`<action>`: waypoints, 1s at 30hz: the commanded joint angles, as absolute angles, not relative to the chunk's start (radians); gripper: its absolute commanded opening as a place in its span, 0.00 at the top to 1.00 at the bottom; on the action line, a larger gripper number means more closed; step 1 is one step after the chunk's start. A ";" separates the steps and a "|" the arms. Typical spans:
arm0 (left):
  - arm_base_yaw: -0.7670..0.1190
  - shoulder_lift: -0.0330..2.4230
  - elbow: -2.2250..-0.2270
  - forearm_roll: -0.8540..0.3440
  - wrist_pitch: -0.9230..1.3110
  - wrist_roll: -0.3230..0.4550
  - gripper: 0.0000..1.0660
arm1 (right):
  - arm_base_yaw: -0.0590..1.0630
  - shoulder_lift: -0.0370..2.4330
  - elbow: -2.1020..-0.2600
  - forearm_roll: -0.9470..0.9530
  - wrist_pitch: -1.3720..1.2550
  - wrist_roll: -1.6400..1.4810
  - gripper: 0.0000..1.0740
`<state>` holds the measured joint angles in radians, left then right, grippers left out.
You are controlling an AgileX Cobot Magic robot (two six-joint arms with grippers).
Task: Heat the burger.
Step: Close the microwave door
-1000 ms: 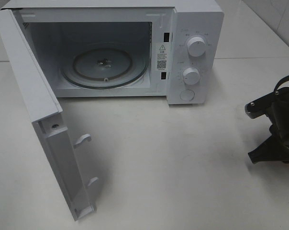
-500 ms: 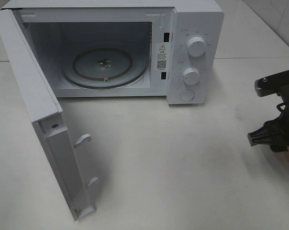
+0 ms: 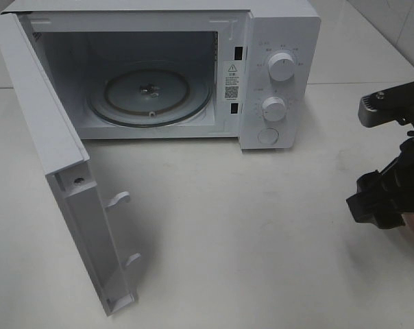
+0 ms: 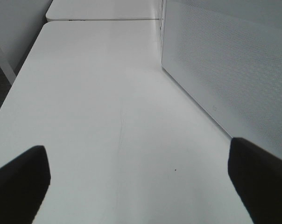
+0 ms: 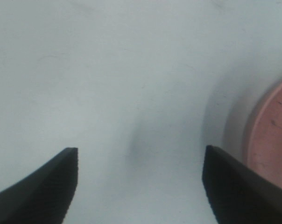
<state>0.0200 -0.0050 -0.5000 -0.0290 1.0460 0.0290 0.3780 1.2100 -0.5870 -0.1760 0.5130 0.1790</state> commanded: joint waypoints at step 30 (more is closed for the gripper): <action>0.021 -0.025 -0.497 -0.033 1.038 0.025 0.08 | 0.368 0.501 -0.623 0.027 1.009 0.065 0.29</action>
